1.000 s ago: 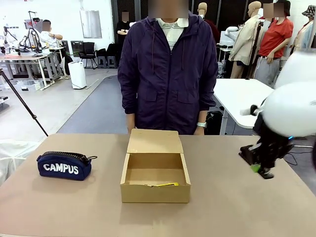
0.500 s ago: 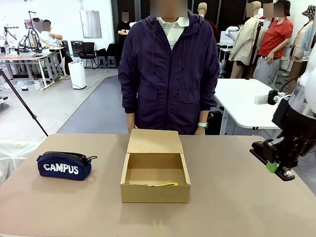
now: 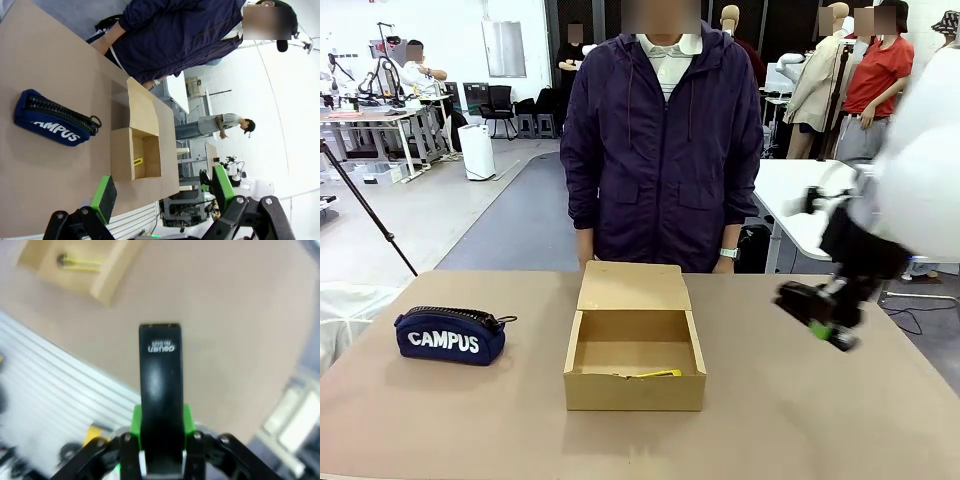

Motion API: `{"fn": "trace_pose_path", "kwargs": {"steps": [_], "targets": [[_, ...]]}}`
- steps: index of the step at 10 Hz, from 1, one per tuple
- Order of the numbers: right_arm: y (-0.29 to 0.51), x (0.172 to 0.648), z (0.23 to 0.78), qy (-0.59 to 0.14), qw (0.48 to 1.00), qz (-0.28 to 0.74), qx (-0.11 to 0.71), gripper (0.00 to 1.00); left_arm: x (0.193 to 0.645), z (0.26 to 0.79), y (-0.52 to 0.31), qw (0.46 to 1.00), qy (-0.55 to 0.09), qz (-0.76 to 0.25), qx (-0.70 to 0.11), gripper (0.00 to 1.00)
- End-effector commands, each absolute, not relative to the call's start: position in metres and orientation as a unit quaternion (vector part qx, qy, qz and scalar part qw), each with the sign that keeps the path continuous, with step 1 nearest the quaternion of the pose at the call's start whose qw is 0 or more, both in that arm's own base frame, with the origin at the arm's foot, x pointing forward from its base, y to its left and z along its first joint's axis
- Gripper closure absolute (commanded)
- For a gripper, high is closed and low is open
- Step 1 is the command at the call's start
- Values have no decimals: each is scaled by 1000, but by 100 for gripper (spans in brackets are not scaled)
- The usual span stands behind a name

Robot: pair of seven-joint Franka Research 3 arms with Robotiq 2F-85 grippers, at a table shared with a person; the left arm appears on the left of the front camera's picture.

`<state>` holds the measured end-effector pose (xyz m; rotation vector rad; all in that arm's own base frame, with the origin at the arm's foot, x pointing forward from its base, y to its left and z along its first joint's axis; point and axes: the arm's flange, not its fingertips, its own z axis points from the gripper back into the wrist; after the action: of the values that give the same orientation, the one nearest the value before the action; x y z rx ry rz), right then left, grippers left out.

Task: Pack the items into the box.
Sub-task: Pick up the item specified by the human and place it in the Mailer Box.

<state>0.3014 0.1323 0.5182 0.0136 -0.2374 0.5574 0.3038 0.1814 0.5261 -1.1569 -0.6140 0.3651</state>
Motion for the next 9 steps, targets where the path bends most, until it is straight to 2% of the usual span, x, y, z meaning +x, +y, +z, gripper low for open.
{"fn": "trace_pose_path", "kwargs": {"steps": [1,3,4,6,7,9], "targets": [[187,364,508,-139,888,437,41,100,304,527,181,771,-288,168,-542,0],[260,392,496,-167,795,581,59,100,304,527,181,771,-288,168,-542,0],[297,397,489,-156,743,646,82,100,304,527,181,771,-288,168,-542,0],[344,399,468,-155,670,719,101,100,304,527,181,771,-288,168,-542,0],[354,402,454,-149,642,744,114,100,304,527,181,771,-288,168,-542,0],[355,408,445,-146,630,755,108,100,304,527,181,771,-288,168,-542,0]]}}
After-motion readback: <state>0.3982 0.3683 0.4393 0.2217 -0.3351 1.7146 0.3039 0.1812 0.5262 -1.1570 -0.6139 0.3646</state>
